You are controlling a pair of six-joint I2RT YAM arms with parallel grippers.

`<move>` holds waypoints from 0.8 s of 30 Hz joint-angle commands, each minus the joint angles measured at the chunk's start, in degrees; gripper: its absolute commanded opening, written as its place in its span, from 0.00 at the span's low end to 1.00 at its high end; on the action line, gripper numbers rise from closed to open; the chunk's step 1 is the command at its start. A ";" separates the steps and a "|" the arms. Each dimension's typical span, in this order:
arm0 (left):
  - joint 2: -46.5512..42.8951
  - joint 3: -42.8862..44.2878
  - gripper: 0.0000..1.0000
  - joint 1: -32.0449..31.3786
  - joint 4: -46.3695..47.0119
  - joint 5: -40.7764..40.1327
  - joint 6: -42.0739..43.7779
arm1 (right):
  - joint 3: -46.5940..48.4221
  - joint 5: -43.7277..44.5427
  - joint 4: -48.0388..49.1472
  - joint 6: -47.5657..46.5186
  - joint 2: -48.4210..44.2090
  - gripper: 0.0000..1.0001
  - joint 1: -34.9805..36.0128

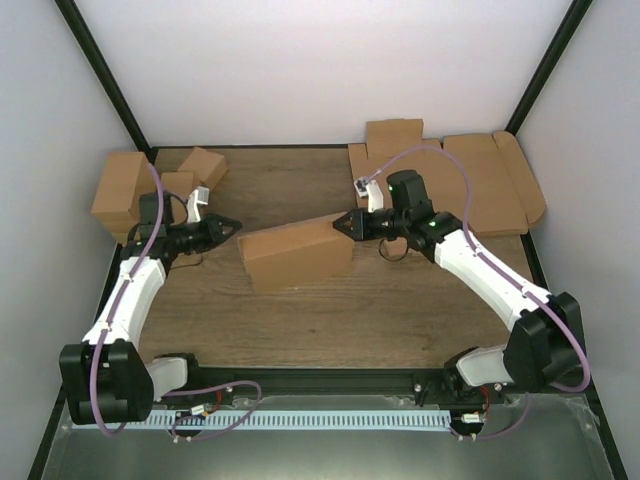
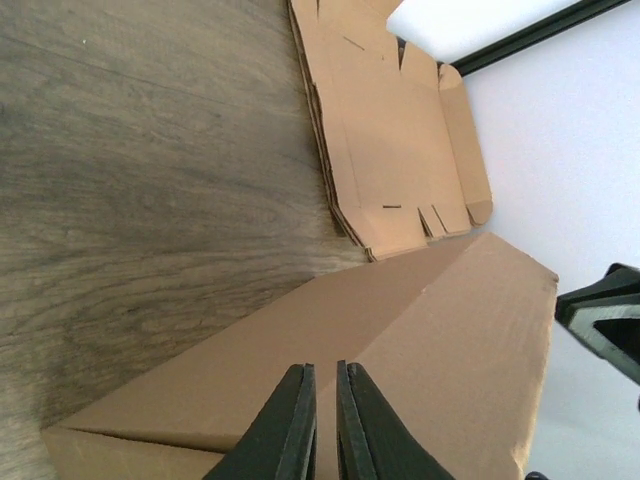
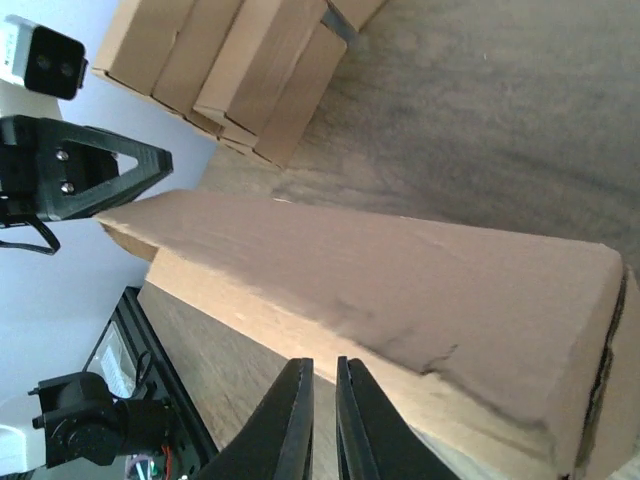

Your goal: Fold the paper box

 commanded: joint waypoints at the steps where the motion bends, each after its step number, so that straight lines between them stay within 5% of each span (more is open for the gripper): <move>1: 0.11 3.27 0.10 0.23 0.70 -0.69 0.63 | 5.68 1.93 -2.79 -2.18 -0.11 0.09 -0.30; 8: -0.91 7.78 0.20 0.25 0.37 -0.23 -1.95 | 5.48 -3.93 0.67 1.40 -0.73 0.11 -0.26; 15: -1.16 6.46 0.20 -0.27 1.62 7.44 -5.42 | 4.72 -8.46 8.61 9.37 0.44 0.33 -0.15; 18: -2.08 3.47 0.19 -0.74 3.79 10.82 -8.99 | 3.22 -8.54 12.13 12.67 0.87 0.27 -0.12; 24: -4.05 3.01 0.11 -0.89 0.77 10.64 -9.49 | 2.47 -7.97 14.04 18.77 2.84 0.01 0.08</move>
